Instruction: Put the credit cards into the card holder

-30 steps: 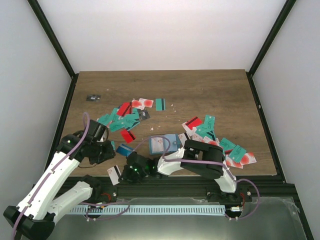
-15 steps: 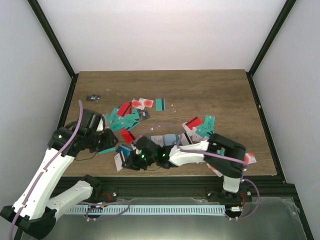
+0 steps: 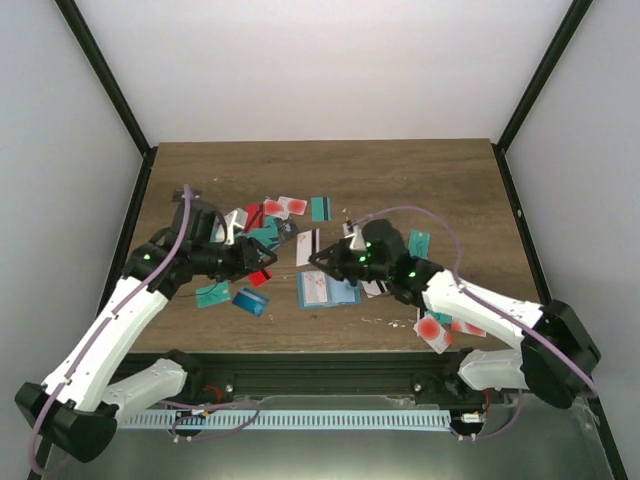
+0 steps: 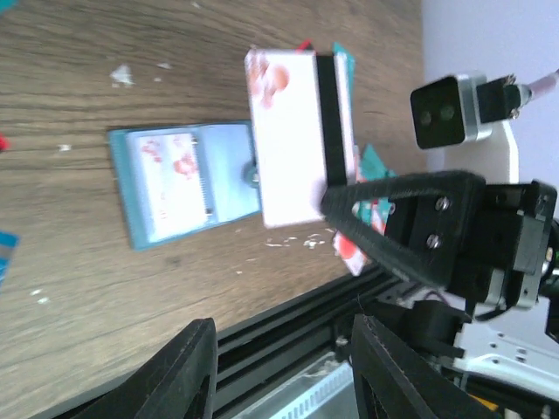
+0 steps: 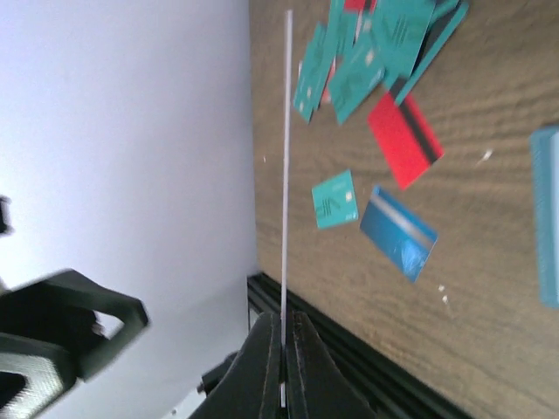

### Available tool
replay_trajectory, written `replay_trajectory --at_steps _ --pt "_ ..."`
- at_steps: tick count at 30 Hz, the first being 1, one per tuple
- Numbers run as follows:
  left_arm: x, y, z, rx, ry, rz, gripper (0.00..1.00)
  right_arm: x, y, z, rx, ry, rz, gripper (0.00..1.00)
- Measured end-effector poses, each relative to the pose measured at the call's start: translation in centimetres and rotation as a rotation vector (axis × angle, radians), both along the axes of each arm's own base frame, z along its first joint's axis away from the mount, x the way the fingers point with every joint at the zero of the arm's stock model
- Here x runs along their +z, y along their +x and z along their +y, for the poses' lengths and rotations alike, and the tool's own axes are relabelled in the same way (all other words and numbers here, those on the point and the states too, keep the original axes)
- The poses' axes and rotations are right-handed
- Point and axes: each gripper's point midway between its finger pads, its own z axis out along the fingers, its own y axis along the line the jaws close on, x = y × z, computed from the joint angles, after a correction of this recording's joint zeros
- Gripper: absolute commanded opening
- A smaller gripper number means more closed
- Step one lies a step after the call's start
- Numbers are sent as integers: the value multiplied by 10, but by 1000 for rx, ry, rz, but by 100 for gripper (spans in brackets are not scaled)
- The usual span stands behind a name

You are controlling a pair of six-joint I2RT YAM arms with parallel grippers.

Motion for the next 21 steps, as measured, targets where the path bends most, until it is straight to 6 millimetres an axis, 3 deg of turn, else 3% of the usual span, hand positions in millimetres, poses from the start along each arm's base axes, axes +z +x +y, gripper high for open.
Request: replay_trajectory --at_steps 3,8,17,21 --pt "-4 9 -17 -23 -80 18 45 6 20 -29 -59 22 -11 1" --pt "-4 24 -41 -47 -219 16 44 13 32 -58 -94 81 -13 1" --pt "33 48 -72 -91 -424 -86 45 48 28 -61 -17 206 -55 1" --pt "38 56 -80 -110 -462 -106 45 65 24 -58 33 240 -75 1"
